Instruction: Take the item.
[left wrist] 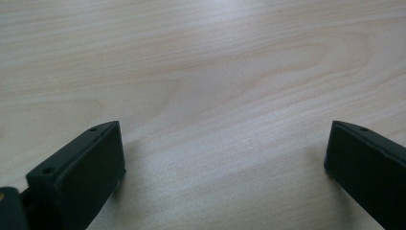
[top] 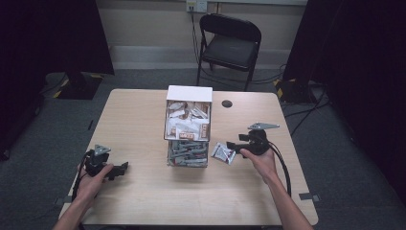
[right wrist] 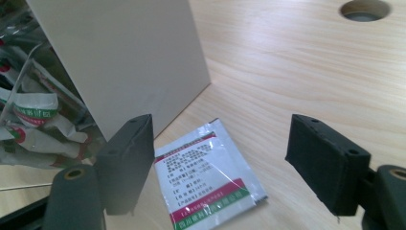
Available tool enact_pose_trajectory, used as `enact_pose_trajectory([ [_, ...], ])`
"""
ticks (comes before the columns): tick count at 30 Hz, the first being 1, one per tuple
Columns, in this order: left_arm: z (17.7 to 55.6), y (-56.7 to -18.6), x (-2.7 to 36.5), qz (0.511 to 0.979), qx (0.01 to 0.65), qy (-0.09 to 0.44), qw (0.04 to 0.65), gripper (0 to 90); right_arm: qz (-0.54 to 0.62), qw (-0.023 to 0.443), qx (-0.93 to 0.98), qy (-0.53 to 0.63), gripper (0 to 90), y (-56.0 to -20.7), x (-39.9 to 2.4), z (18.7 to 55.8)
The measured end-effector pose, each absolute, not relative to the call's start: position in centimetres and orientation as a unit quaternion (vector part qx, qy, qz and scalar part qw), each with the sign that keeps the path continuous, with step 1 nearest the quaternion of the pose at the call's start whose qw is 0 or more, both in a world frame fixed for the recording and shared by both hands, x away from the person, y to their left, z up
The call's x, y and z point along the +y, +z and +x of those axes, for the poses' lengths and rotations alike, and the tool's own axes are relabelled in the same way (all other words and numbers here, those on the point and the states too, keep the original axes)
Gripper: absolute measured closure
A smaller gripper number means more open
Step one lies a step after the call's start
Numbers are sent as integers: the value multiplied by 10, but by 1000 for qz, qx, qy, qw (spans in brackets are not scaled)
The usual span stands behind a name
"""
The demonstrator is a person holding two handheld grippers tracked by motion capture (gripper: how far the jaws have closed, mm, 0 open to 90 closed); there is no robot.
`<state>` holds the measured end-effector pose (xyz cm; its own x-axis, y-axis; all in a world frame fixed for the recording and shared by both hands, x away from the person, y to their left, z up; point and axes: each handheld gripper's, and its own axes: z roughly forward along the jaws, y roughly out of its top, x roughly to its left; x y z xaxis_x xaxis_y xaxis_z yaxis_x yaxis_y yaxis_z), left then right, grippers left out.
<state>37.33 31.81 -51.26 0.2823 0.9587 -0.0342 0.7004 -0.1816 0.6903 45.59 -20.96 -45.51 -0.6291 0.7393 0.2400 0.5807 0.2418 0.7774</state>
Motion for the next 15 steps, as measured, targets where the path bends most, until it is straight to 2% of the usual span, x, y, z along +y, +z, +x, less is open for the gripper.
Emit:
enact_pose_trajectory([
  [6,373,-513,318,739,561,210,308,0,440,100,767,456,190,-442,-222,447],
  [7,373,-513,318,739,561,210,307,0,451,97,757,464,157,-439,-226,444],
  [15,373,-513,318,739,561,210,308,0,471,122,739,466,146,-429,-242,430],
])
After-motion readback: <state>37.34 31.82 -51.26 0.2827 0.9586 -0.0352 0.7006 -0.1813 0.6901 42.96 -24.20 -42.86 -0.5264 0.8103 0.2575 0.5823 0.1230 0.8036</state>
